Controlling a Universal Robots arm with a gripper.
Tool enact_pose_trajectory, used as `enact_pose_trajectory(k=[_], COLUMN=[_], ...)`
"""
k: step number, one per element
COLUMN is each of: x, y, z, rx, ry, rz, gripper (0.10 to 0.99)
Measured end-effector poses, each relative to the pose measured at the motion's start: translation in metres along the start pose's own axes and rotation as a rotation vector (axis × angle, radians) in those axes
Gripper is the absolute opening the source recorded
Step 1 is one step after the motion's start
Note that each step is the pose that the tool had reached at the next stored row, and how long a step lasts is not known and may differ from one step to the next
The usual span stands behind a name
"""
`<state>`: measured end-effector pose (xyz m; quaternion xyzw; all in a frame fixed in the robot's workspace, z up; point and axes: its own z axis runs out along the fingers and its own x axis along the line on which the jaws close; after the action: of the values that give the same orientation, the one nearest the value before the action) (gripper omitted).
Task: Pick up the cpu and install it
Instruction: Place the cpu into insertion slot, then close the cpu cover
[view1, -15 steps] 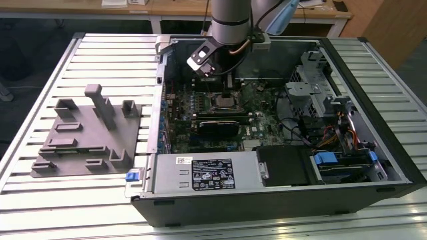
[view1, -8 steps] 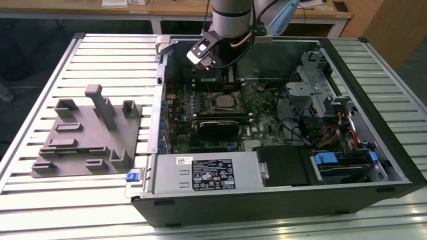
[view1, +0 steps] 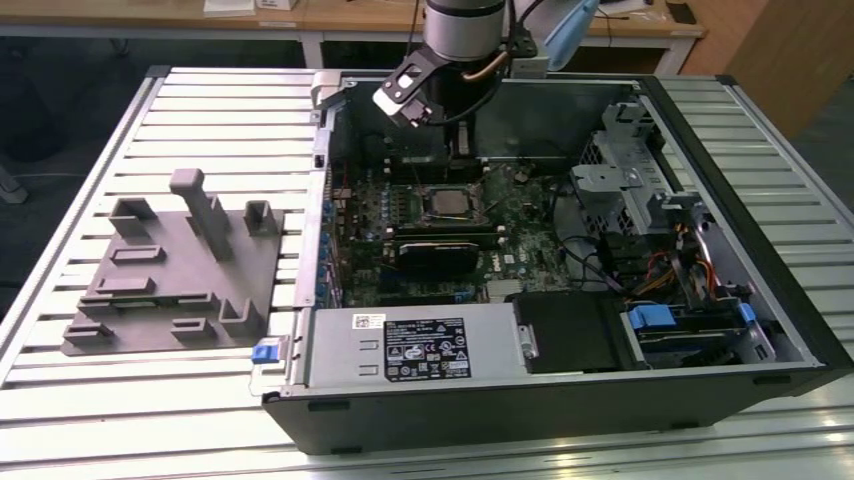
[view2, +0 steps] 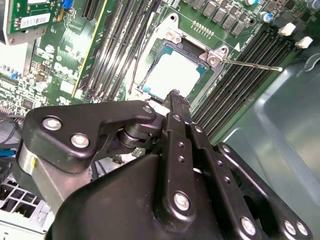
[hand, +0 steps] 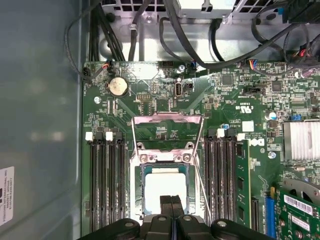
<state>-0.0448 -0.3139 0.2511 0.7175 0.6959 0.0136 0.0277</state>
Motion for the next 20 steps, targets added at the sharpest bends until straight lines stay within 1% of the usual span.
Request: enact_pose_trajectory(k=[12,18,20], x=[0.0,-0.0001,-0.0001], y=[0.0001,0.0004,0.0004], z=[-0.0015,-0.007,-0.0071], rx=[0.0,0.0,0.0], ry=[-0.0001,0.0,0.0002], rz=[0.0,0.0,0.0], gripper=[0.106,0.106,0.106])
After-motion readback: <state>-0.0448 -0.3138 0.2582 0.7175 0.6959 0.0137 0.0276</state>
